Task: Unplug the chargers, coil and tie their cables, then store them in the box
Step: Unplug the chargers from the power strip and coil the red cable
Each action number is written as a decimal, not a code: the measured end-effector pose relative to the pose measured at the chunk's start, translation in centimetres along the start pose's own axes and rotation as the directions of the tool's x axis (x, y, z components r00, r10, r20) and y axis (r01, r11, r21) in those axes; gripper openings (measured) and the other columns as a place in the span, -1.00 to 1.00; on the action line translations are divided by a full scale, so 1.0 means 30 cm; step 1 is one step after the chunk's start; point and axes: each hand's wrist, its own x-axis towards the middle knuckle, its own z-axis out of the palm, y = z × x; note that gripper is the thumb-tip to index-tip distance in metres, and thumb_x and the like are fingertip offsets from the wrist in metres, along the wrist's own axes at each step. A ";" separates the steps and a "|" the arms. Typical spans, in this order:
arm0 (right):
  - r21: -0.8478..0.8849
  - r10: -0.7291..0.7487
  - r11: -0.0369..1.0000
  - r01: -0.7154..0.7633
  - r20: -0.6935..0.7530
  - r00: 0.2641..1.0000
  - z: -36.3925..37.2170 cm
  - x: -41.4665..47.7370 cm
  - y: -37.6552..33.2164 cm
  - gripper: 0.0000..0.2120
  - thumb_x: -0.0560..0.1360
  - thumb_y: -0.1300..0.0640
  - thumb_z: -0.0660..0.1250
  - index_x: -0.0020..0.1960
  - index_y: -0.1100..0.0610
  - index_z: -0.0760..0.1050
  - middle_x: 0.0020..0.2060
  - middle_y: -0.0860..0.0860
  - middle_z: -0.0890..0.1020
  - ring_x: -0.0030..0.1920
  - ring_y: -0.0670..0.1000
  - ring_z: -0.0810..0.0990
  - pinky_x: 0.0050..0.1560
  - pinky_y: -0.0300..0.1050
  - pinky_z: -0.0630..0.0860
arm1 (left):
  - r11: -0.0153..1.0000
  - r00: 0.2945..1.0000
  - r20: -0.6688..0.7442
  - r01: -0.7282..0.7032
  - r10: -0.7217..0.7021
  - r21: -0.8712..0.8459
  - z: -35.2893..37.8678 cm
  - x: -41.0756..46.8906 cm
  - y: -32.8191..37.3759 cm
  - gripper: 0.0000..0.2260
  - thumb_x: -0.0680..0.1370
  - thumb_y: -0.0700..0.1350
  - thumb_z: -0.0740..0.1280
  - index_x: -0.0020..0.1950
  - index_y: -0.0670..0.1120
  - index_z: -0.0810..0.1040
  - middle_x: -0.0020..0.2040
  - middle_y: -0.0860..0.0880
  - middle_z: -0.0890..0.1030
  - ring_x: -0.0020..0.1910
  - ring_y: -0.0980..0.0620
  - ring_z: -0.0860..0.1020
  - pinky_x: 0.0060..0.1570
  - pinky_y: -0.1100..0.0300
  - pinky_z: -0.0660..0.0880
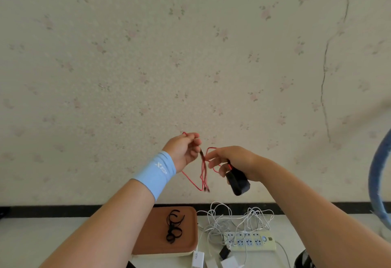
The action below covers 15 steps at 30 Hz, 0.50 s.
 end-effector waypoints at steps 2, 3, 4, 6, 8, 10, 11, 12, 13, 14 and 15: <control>-0.076 -0.072 0.994 0.078 0.072 0.995 0.002 0.000 0.003 -0.71 0.69 0.06 0.16 0.26 0.08 0.60 0.07 0.00 0.73 -0.25 0.02 0.59 -0.20 -0.10 0.52 | 0.987 0.999 0.007 0.051 -0.051 -0.152 -0.009 0.009 0.001 -0.77 0.68 -0.26 0.08 -0.09 -0.16 0.46 -0.41 -0.04 0.50 -0.57 0.09 0.42 -0.57 0.35 0.30; -0.102 -0.096 0.989 0.105 0.092 0.991 0.003 -0.001 0.003 -0.71 0.71 0.08 0.13 0.31 0.06 0.57 0.10 -0.01 0.72 -0.23 0.02 0.61 -0.15 -0.12 0.51 | 0.976 0.997 0.023 0.078 -0.075 -0.206 -0.013 0.011 -0.002 -0.77 0.68 -0.27 0.06 -0.10 -0.16 0.45 -0.43 -0.03 0.48 -0.58 0.10 0.40 -0.57 0.35 0.29; -0.121 -0.105 0.986 0.118 0.107 0.989 0.003 -0.003 0.004 -0.71 0.71 0.09 0.12 0.33 0.04 0.54 0.12 -0.02 0.72 -0.21 0.02 0.61 -0.14 -0.14 0.50 | 0.963 0.995 0.039 0.101 -0.095 -0.248 -0.018 0.012 -0.005 -0.76 0.67 -0.30 0.04 -0.10 -0.15 0.44 -0.46 -0.02 0.46 -0.59 0.10 0.38 -0.58 0.35 0.27; -0.163 -0.111 0.978 0.127 0.105 0.988 0.008 -0.006 0.003 -0.72 0.71 0.08 0.12 0.32 0.00 0.54 0.12 -0.03 0.71 -0.19 0.01 0.60 -0.13 -0.14 0.51 | 0.950 0.991 0.050 0.132 -0.123 -0.282 -0.026 0.016 -0.007 -0.74 0.64 -0.34 0.00 -0.10 -0.15 0.42 -0.47 0.00 0.43 -0.59 0.11 0.34 -0.58 0.34 0.24; -0.233 -0.121 0.964 0.128 0.043 0.992 0.016 -0.007 -0.003 -0.75 0.71 0.06 0.14 0.23 -0.09 0.57 0.12 -0.01 0.67 -0.20 -0.02 0.56 -0.11 -0.14 0.50 | 0.948 0.989 0.034 0.150 -0.146 -0.280 -0.033 0.014 -0.001 -0.70 0.59 -0.37 -0.06 -0.09 -0.15 0.42 -0.48 0.01 0.39 -0.61 0.11 0.30 -0.58 0.34 0.21; -0.288 -0.134 0.949 0.125 -0.011 0.991 0.025 -0.005 -0.008 -0.76 0.70 0.03 0.14 0.19 -0.13 0.58 0.11 -0.01 0.63 -0.23 -0.07 0.56 -0.08 -0.15 0.50 | 0.940 0.986 0.043 0.167 -0.162 -0.299 -0.036 0.007 0.008 -0.68 0.57 -0.39 -0.09 -0.09 -0.15 0.42 -0.49 0.03 0.36 -0.62 0.12 0.27 -0.58 0.35 0.18; -0.284 -0.133 0.951 0.125 -0.006 0.991 0.028 -0.005 -0.008 -0.74 0.70 0.03 0.14 0.20 -0.10 0.60 0.09 -0.04 0.64 -0.24 -0.10 0.59 -0.10 -0.17 0.50 | 0.933 0.985 0.060 0.171 -0.160 -0.316 -0.034 0.002 0.012 -0.68 0.57 -0.38 -0.09 -0.09 -0.15 0.42 -0.49 0.03 0.36 -0.62 0.13 0.27 -0.58 0.35 0.18; -0.248 -0.123 0.960 0.126 0.026 0.992 0.031 -0.008 -0.008 -0.72 0.70 0.05 0.14 0.20 -0.05 0.63 0.09 -0.08 0.66 -0.21 -0.11 0.62 -0.15 -0.19 0.51 | 0.925 0.986 0.077 0.168 -0.151 -0.341 -0.031 -0.002 0.015 -0.69 0.58 -0.38 -0.07 -0.09 -0.15 0.41 -0.48 0.03 0.36 -0.62 0.13 0.28 -0.58 0.35 0.19; -0.197 -0.109 0.973 0.123 0.078 0.991 0.033 -0.012 -0.007 -0.69 0.70 0.08 0.13 0.19 0.01 0.65 0.10 -0.09 0.69 -0.13 -0.09 0.64 -0.20 -0.20 0.51 | 0.913 0.987 0.090 0.157 -0.132 -0.377 -0.027 -0.003 0.017 -0.71 0.60 -0.37 -0.06 -0.09 -0.15 0.42 -0.48 0.02 0.37 -0.62 0.13 0.29 -0.59 0.35 0.21; -0.154 -0.095 0.981 0.116 0.136 0.986 0.035 -0.018 -0.008 -0.66 0.69 0.11 0.11 0.19 0.07 0.66 0.14 -0.06 0.70 -0.04 -0.03 0.65 -0.24 -0.23 0.51 | 0.896 0.989 0.097 0.139 -0.108 -0.421 -0.023 -0.002 0.019 -0.71 0.61 -0.36 -0.04 -0.11 -0.15 0.42 -0.49 0.02 0.37 -0.63 0.13 0.30 -0.61 0.36 0.22; -0.129 -0.080 0.986 0.106 0.189 0.979 0.037 -0.024 -0.010 -0.64 0.69 0.13 0.08 0.20 0.13 0.65 0.15 0.01 0.71 0.03 0.01 0.65 -0.26 -0.28 0.50 | 0.874 0.992 0.098 0.118 -0.081 -0.471 -0.021 0.003 0.022 -0.71 0.62 -0.35 -0.03 -0.12 -0.15 0.42 -0.50 0.02 0.37 -0.64 0.13 0.31 -0.62 0.36 0.22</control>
